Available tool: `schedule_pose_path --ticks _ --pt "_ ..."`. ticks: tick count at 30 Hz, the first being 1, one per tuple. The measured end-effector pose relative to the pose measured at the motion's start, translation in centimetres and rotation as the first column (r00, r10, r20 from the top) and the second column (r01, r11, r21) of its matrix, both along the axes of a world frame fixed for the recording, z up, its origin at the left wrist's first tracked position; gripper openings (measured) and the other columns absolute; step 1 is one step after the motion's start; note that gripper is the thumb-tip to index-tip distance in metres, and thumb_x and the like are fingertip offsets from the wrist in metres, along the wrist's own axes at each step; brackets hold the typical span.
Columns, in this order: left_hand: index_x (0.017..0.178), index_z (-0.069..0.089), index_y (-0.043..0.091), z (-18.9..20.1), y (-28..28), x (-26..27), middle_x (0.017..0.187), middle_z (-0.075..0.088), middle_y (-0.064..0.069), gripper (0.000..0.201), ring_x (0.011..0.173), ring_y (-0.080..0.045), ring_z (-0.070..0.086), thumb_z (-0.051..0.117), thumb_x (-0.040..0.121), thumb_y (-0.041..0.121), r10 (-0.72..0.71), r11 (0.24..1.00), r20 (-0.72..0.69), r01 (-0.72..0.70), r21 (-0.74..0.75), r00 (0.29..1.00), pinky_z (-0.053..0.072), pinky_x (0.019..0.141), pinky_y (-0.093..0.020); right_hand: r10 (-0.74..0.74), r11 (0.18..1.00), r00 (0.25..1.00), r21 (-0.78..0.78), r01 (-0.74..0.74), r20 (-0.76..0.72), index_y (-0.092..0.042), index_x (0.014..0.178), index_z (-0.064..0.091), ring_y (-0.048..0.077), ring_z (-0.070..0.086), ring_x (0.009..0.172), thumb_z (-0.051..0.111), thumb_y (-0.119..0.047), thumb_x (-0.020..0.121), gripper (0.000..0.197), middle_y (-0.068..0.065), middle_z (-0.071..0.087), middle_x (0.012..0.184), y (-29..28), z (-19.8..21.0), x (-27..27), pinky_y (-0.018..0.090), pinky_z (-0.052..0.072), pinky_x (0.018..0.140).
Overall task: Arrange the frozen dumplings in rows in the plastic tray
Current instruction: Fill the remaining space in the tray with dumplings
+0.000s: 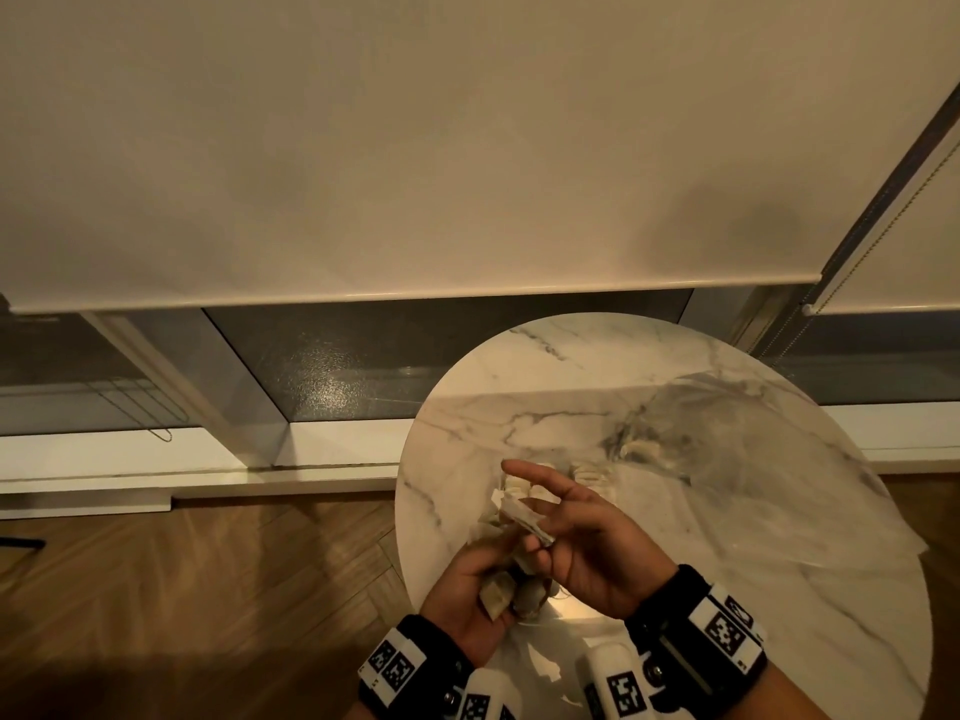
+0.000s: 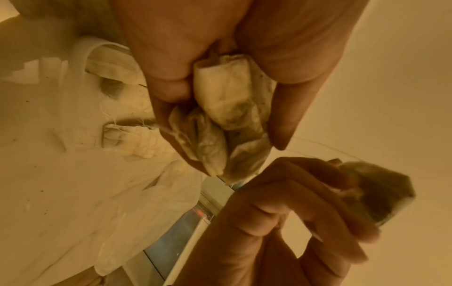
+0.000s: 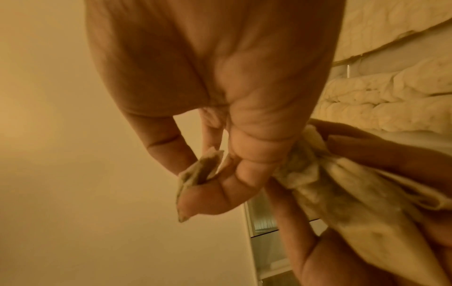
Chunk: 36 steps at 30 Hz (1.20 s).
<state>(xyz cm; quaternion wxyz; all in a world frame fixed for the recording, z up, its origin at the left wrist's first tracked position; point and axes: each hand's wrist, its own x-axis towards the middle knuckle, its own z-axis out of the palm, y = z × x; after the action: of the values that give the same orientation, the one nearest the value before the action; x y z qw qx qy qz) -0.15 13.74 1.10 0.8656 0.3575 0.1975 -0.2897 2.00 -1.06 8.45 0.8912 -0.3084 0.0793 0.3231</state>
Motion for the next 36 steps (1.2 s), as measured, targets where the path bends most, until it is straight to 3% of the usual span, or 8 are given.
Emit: schedule_pose_path --ticks 4,7,10,14,20,27,31,36 --pt "0.101 0.073 0.001 0.2 0.2 -0.2 0.084 0.068 -0.018 0.023 0.062 -0.026 0.065 0.061 0.085 0.01 -0.027 1.0 0.038 0.027 -0.007 0.999 0.053 0.057 -0.032 -0.034 0.998 0.999 0.057 0.033 0.013 -0.004 0.121 0.068 0.022 0.061 0.061 0.058 0.008 0.062 0.061 0.023 0.065 0.102 -0.6 0.7 0.2 0.026 0.055 0.056" --pt "0.115 0.066 -0.004 -0.4 0.5 -0.1 0.094 0.066 -0.021 0.048 0.072 -0.028 0.065 0.079 0.071 0.01 0.0 0.999 0.016 0.0 -0.032 1.0 0.054 0.062 -0.036 -0.081 0.997 0.993 0.004 0.081 0.084 0.001 0.112 0.071 0.024 0.063 0.066 0.052 0.008 0.066 0.051 0.022 0.066 0.098 -1.2 1.1 0.4 0.029 0.054 0.057" --pt "0.113 0.066 -0.002 -1.2 0.9 0.2 0.095 0.06 -0.021 0.054 0.077 -0.028 0.059 0.084 0.064 0.013 0.015 1.0 -0.059 -0.016 -0.019 0.998 0.049 0.068 -0.036 -0.122 0.98 0.974 -0.132 0.148 0.191 0.0 0.11 0.071 0.025 0.062 0.071 0.06 -0.003 0.077 0.035 0.02 0.065 0.096 -1.8 1.5 0.6 0.03 0.05 0.058" --pt "0.102 0.066 -0.001 -1.9 1.5 0.3 0.077 0.064 -0.018 0.028 0.057 -0.023 0.063 0.064 0.077 0.01 0.081 0.997 -0.14 -0.079 0.019 0.987 0.053 0.051 -0.029 -0.167 0.915 0.933 -0.301 0.267 0.319 -0.006 0.106 0.073 0.02 0.059 0.069 0.085 -0.027 0.072 0.042 0.017 0.064 0.09 -2.7 1.5 1.0 0.027 0.046 0.056" --pt "0.108 0.067 0.008 -3.5 3.0 0.3 0.087 0.065 -0.016 0.045 0.069 -0.024 0.062 0.073 0.064 0.012 0.233 0.97 -0.271 -0.202 0.136 0.934 0.052 0.059 -0.031 -0.225 0.808 0.886 -0.431 0.402 0.405 -0.012 0.116 0.068 0.014 0.058 0.063 0.07 -0.015 0.082 0.034 0.008 0.068 0.078 -4.4 0.4 1.5 0.026 0.046 0.058" --pt "0.108 0.064 0.003 -3.6 4.0 0.1 0.095 0.068 -0.021 0.035 0.069 -0.028 0.069 0.062 0.074 0.009 0.299 0.953 -0.313 -0.297 0.056 0.902 0.057 0.05 -0.031 -0.056 0.582 0.905 -0.723 0.372 0.421 -0.006 0.095 0.071 0.016 0.07 0.069 0.07 -0.012 0.09 0.008 0.008 0.075 0.077 -5.5 -4.0 1.8 0.028 0.055 0.063" --pt "0.103 0.065 0.001 -3.2 3.9 -0.1 0.088 0.068 -0.02 0.03 0.067 -0.027 0.068 0.062 0.074 0.009 0.302 0.952 -0.31 -0.302 0.049 0.902 0.056 0.051 -0.03 0.252 0.191 0.921 -0.948 0.255 0.298 -0.027 0.079 0.078 -0.001 0.067 0.076 0.075 -0.044 0.083 0.018 -0.013 0.075 0.079 -6.4 -7.2 1.9 0.018 0.046 0.068" --pt "0.106 0.064 0.002 -3.5 4.4 -0.5 0.088 0.069 -0.02 0.03 0.066 -0.027 0.07 0.062 0.077 0.01 0.312 0.947 -0.334 -0.318 0.036 0.889 0.057 0.052 -0.029 0.141 0.161 0.899 -0.905 0.393 0.415 -0.026 0.077 0.075 0.003 0.067 0.07 0.081 -0.032 0.08 0.009 -0.01 0.073 0.072 -6.5 -9.1 2.0 0.026 0.054 0.069"
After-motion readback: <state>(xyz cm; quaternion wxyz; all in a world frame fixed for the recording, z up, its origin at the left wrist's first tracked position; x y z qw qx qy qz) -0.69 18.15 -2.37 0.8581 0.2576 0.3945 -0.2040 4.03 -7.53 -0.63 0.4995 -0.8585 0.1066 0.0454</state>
